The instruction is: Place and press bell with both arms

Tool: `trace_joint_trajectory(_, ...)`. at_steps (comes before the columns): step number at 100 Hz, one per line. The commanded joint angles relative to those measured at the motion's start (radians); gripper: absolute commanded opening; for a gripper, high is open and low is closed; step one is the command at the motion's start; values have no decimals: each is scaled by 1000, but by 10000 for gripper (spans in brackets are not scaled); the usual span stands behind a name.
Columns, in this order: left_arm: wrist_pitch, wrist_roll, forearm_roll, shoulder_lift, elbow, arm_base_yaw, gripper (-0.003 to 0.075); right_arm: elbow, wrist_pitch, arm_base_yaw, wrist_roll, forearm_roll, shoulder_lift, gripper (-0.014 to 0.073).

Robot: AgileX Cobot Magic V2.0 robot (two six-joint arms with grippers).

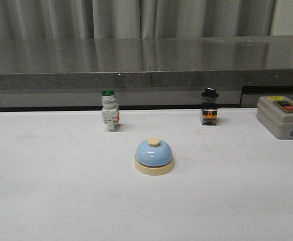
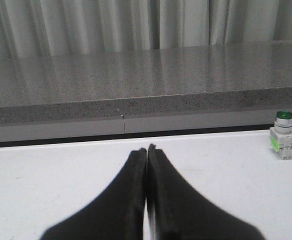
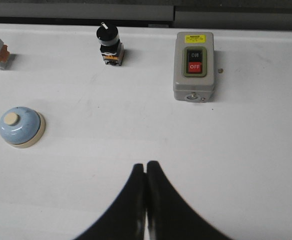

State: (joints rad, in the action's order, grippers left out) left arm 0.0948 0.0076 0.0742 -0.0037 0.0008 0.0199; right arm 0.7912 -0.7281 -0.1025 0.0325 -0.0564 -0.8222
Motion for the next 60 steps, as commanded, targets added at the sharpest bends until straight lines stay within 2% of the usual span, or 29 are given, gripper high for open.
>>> trace_joint_trajectory(1, -80, -8, -8, -28, 42, -1, -19, 74, 67, 6, -8, -8, -89, -69)
trace_joint_trajectory(34, -80, -8, -8, -28, 42, -1, -20, 103, 157, -21, -11, -175, -291, -69)
trace_joint_trajectory(60, -80, -8, -8, -28, 42, -1, -20, 204, 145, -197, -33, -175, -498, -69)
